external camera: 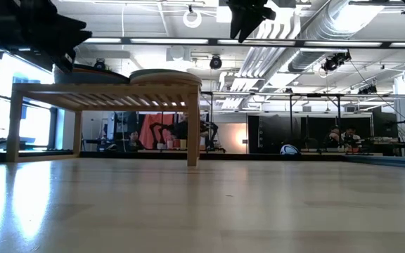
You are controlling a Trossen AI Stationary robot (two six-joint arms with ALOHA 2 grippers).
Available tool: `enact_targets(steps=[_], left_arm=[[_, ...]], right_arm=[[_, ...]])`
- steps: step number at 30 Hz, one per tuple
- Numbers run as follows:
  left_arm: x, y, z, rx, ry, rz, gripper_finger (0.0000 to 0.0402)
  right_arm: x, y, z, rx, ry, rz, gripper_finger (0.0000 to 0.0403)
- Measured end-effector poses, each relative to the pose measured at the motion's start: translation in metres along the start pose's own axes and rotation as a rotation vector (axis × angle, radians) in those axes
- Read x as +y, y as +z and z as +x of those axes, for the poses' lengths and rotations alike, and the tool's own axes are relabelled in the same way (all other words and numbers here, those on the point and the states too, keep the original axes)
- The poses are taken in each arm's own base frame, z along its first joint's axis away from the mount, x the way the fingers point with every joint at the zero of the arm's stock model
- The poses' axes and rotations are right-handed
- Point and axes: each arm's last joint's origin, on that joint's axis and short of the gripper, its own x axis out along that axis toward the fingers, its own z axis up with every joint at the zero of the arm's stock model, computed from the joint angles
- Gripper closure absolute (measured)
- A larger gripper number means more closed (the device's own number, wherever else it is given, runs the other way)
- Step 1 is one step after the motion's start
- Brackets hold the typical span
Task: Place and stack plates onto a shelf
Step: Return to Home Position
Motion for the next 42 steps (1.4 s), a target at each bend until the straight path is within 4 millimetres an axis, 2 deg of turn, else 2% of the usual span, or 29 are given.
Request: enact_targets(steps=[13, 20, 33, 39, 42], left_arm=[[0.013, -0.037, 0.007, 0.021, 0.036, 0.087, 0.0319], [0.015, -0.04, 0.007, 0.04, 0.046, 0.057, 0.0319], [0.016, -0.042, 0.007, 0.056, 0.087, 0.138, 0.0319], [0.016, -0.042, 0.007, 0.055, 0.089, 0.141, 0.0319], [0.016, -0.042, 0.007, 0.06, 0.072, 0.137, 0.0319]], right_arm=[[-0.001, -0.002, 0.0, 0.022, 0.0, -0.016, 0.0272], [-0.002, -0.002, -0.004, 0.01, 0.004, -0.017, 0.0272], [-0.031, -0.011, -0.074, -0.224, 0.036, 0.017, 0.0272], [-0.044, -0.026, -0.116, -0.38, -0.048, 0.066, 0.0272], [-0.049, -0.035, -0.136, -0.43, -0.019, 0.039, 0.0272]])
